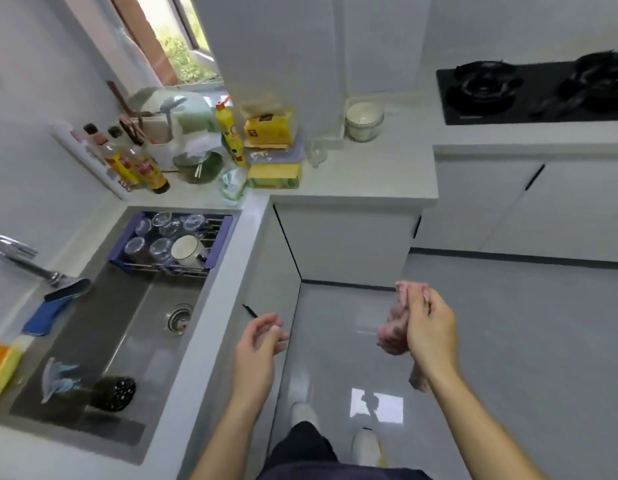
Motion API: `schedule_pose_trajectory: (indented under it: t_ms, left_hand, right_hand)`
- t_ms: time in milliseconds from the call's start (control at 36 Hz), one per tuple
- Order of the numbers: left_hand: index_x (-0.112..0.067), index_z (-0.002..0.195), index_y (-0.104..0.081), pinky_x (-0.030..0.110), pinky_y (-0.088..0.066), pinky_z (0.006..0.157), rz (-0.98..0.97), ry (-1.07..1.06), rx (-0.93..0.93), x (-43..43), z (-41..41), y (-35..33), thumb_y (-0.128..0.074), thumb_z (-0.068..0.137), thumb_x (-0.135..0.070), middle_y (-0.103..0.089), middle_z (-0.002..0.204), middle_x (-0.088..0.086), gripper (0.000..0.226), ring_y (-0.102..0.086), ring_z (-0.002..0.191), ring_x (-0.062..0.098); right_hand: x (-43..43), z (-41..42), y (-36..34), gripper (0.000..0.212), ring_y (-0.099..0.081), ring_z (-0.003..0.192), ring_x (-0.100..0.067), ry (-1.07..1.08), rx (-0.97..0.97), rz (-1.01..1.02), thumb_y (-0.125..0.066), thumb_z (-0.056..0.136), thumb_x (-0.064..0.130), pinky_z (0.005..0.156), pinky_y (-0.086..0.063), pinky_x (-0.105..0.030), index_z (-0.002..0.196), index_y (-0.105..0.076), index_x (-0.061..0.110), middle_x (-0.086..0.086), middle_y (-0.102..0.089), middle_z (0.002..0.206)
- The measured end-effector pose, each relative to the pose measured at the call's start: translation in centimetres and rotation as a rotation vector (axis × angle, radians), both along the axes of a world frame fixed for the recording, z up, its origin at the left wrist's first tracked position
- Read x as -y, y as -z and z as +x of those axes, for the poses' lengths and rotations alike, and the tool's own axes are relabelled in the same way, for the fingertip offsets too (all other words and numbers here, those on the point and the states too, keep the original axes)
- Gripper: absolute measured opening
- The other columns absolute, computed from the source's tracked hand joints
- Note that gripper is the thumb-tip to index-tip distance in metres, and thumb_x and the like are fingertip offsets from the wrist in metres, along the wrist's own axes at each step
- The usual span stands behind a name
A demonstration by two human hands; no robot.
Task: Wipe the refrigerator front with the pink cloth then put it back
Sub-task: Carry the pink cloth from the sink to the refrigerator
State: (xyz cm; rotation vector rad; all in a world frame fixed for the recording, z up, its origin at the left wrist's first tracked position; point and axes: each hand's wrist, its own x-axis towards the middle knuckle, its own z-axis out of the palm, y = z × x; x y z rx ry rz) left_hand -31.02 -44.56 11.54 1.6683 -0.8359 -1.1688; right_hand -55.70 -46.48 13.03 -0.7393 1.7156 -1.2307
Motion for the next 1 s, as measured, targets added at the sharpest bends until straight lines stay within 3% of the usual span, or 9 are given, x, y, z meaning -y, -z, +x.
schedule_pose_trajectory:
  t_ms: [111, 167, 278, 444, 528, 611, 694, 833, 1000]
  left_hand:
    - [-0.011, 0.117, -0.069, 0.037, -0.059, 0.09, -0.017, 0.08, -0.053, 3.8, -3.4, -1.2, -0.051, 0.106, -0.003, -0.075, 0.11, 0.009, 0.022, -0.074, 0.095, 0.024]
    - [-0.012, 0.119, -0.069, 0.036, -0.059, 0.09, -0.009, 0.155, -0.052, 6.1, -4.9, -1.3, -0.051, 0.107, -0.005, -0.075, 0.111, 0.007, 0.023, -0.074, 0.095, 0.023]
    - [-0.01, 0.119, -0.068, 0.038, -0.059, 0.09, 0.04, 0.288, -0.058, 11.3, -7.5, -0.3, -0.051, 0.107, -0.007, -0.074, 0.114, 0.011, 0.021, -0.074, 0.092, 0.02]
    - [-0.013, 0.121, -0.065, 0.04, -0.058, 0.09, 0.137, 0.49, -0.116, 19.4, -12.0, 0.7, -0.057, 0.105, -0.013, -0.074, 0.112, 0.01, 0.018, -0.073, 0.094, 0.022]
    - [-0.016, 0.121, -0.066, 0.042, -0.058, 0.093, 0.164, 0.605, -0.105, 22.6, -13.9, 0.9, -0.056, 0.106, -0.015, -0.075, 0.112, 0.008, 0.019, -0.074, 0.098, 0.023]
    - [-0.014, 0.123, -0.066, 0.042, -0.058, 0.096, 0.202, 0.729, -0.096, 26.3, -15.7, 0.9, -0.053, 0.107, -0.018, -0.075, 0.114, 0.007, 0.021, -0.073, 0.104, 0.025]
    - [-0.017, 0.12, -0.067, 0.042, -0.058, 0.1, 0.244, 0.86, -0.077, 29.9, -17.7, 0.8, -0.05, 0.109, -0.027, -0.074, 0.117, 0.005, 0.022, -0.072, 0.107, 0.024]
    - [-0.02, 0.116, -0.066, 0.044, -0.056, 0.102, 0.266, 0.998, -0.05, 33.3, -20.8, 0.9, -0.047, 0.11, -0.029, -0.073, 0.115, 0.005, 0.022, -0.072, 0.104, 0.022]
    - [-0.014, 0.122, -0.067, 0.047, -0.057, 0.1, 0.298, 1.042, -0.1, 35.3, -24.2, 1.4, -0.046, 0.109, -0.032, -0.074, 0.117, 0.009, 0.03, -0.074, 0.104, 0.026]
  right_hand:
    - [0.9, -3.4, -0.6, 0.03, -0.073, 0.054, -0.032, 0.092, -0.046, 0.018, -0.042, 0.111, 0.037, 0.046, -0.057, -0.037, 0.099, -0.068, 0.029, -0.007, -0.076, 0.075]
    - [1.6, -4.8, -0.4, 0.028, -0.076, 0.069, -0.018, 0.143, -0.088, 0.024, -0.044, 0.111, 0.034, 0.057, -0.058, -0.028, 0.099, -0.069, 0.029, -0.002, -0.076, 0.083]
    - [3.3, -7.4, 0.6, 0.028, -0.07, 0.099, -0.023, 0.244, -0.096, 0.056, -0.048, 0.109, 0.039, 0.083, -0.052, -0.036, 0.103, -0.071, 0.025, 0.001, -0.074, 0.099]
    - [6.1, -10.0, -0.1, 0.027, -0.067, 0.076, -0.001, 0.466, -0.1, 0.032, -0.048, 0.111, 0.03, 0.057, -0.043, -0.003, 0.105, -0.072, 0.02, 0.008, -0.071, 0.088]
    - [7.2, -11.0, -0.4, 0.027, -0.065, 0.079, -0.025, 0.58, -0.086, 0.019, -0.048, 0.111, 0.025, 0.052, -0.043, -0.003, 0.104, -0.07, 0.011, -0.004, -0.07, 0.084]
    - [8.7, -11.9, 0.1, 0.028, -0.067, 0.089, -0.023, 0.667, -0.144, 0.055, -0.05, 0.11, 0.028, 0.061, -0.044, -0.009, 0.097, -0.07, 0.013, 0.01, -0.068, 0.085]
    - [9.9, -12.6, -0.1, 0.026, -0.067, 0.088, -0.016, 0.743, -0.174, 0.076, -0.051, 0.109, 0.03, 0.068, -0.046, -0.019, 0.089, -0.066, 0.024, 0.008, -0.07, 0.09]
    - [10.2, -13.3, -0.9, 0.026, -0.064, 0.076, 0.008, 0.845, -0.199, 0.117, -0.05, 0.11, 0.031, 0.057, -0.041, -0.002, 0.094, -0.067, 0.021, 0.009, -0.071, 0.091]
    - [10.1, -14.8, -0.1, 0.031, -0.064, 0.074, 0.003, 0.945, -0.214, 0.135, -0.053, 0.108, 0.035, 0.07, -0.047, -0.026, 0.09, -0.069, 0.016, 0.004, -0.072, 0.084]
